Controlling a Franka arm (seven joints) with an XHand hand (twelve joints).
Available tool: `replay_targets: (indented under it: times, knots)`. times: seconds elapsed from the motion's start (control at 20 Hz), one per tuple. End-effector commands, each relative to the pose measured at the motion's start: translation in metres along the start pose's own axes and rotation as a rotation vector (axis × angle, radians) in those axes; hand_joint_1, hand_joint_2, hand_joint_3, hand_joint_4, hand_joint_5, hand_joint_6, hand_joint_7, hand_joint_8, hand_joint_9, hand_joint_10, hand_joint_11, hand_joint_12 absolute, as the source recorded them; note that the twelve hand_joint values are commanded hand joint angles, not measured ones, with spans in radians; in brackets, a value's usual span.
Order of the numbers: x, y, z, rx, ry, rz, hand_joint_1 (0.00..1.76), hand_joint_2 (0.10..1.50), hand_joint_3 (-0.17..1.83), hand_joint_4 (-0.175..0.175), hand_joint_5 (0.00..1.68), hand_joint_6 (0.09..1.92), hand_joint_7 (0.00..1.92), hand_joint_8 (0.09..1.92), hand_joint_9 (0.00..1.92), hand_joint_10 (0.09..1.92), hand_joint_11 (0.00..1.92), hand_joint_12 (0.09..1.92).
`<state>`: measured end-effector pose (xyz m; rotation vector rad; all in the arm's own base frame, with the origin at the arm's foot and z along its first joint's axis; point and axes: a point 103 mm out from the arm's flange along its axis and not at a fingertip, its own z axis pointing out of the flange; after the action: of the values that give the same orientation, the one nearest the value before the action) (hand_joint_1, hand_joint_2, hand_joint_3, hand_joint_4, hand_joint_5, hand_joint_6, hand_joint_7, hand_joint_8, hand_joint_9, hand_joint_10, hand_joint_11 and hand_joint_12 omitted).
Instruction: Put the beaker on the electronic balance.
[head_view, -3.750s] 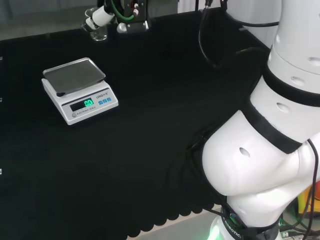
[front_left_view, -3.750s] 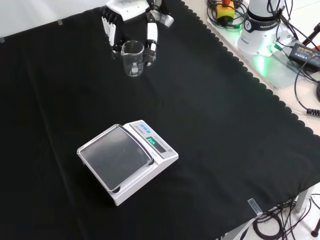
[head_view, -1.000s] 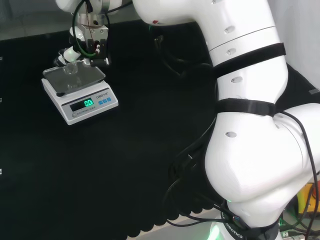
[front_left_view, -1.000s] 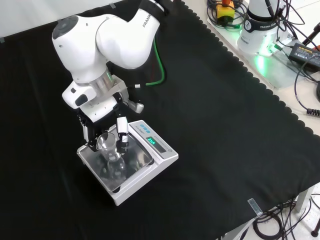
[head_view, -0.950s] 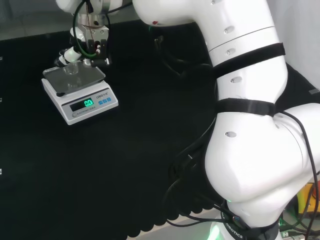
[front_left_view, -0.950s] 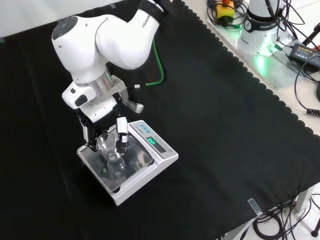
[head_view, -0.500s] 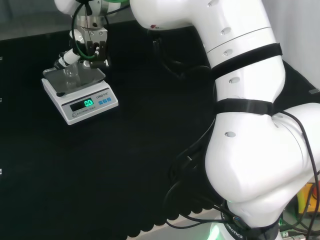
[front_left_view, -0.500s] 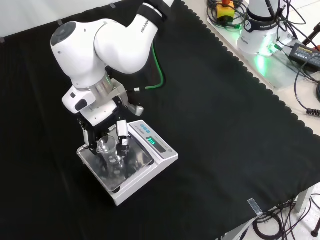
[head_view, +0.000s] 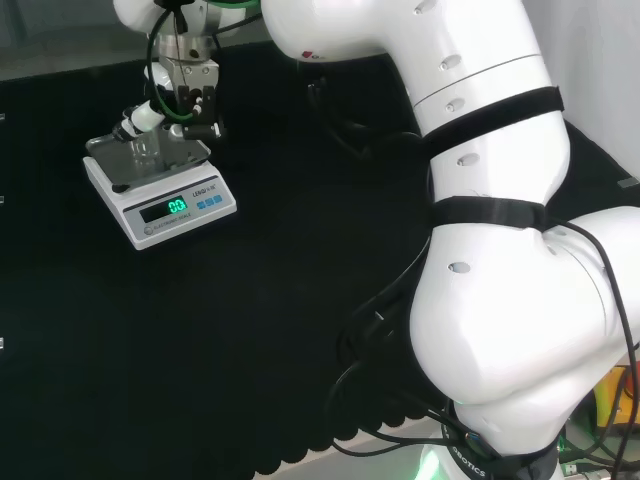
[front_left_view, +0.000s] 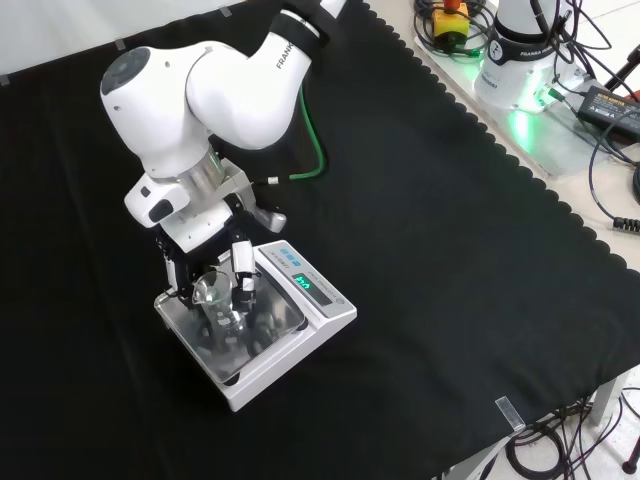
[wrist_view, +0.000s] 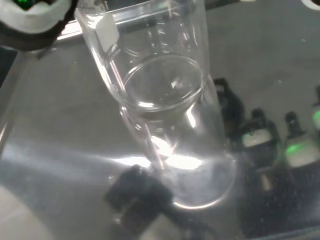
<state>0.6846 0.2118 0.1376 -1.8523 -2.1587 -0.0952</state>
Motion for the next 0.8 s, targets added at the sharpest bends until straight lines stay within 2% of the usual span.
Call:
replay_targets:
  times: [0.05,0.15,0.2,0.25,0.3,0.4,0.5,0.6,0.65,0.8]
  knots:
    - [-0.002,-0.002,0.004,0.005,0.019,0.0,1.21,0.6,0.73,-0.175,1.34,0.59,1.66,0.58,1.82,0.48,1.53,0.72]
    - [-0.003,-0.003,0.0,0.024,0.035,-0.015,1.21,0.6,0.73,-0.175,1.34,0.58,1.66,0.58,1.81,0.49,1.52,0.74]
    - [-0.003,-0.004,-0.002,0.042,0.038,-0.022,1.2,0.6,0.72,-0.138,1.35,0.57,1.64,0.58,1.79,0.5,1.49,0.77]
    - [-0.004,-0.004,-0.004,0.066,0.038,-0.024,1.18,0.62,0.67,-0.043,1.34,0.56,1.58,0.59,1.73,0.5,1.44,0.82]
    - [-0.003,-0.004,-0.006,0.096,0.032,-0.026,1.13,0.61,0.63,-0.056,1.25,0.59,1.45,0.67,1.64,0.52,1.34,0.9]
    - [-0.003,-0.006,-0.011,0.134,0.028,-0.028,0.95,0.57,0.53,-0.083,0.74,0.74,0.91,0.83,1.11,0.61,0.91,1.18]
    - [-0.003,-0.007,-0.016,0.168,0.017,-0.029,0.82,0.57,0.43,-0.089,0.39,0.67,0.48,0.91,0.62,0.77,0.55,1.37]
    - [-0.002,-0.008,-0.022,0.203,0.008,-0.026,0.73,0.59,0.33,-0.088,0.22,0.45,0.18,0.89,0.24,0.88,0.28,1.46]
    - [-0.001,-0.008,-0.026,0.223,0.006,-0.027,0.69,0.6,0.28,-0.088,0.18,0.35,0.09,0.86,0.13,0.89,0.18,1.49]
    - [-0.011,-0.014,-0.044,0.255,0.017,-0.026,0.63,0.63,0.19,-0.088,0.14,0.15,0.01,0.7,0.01,0.75,0.02,1.5]
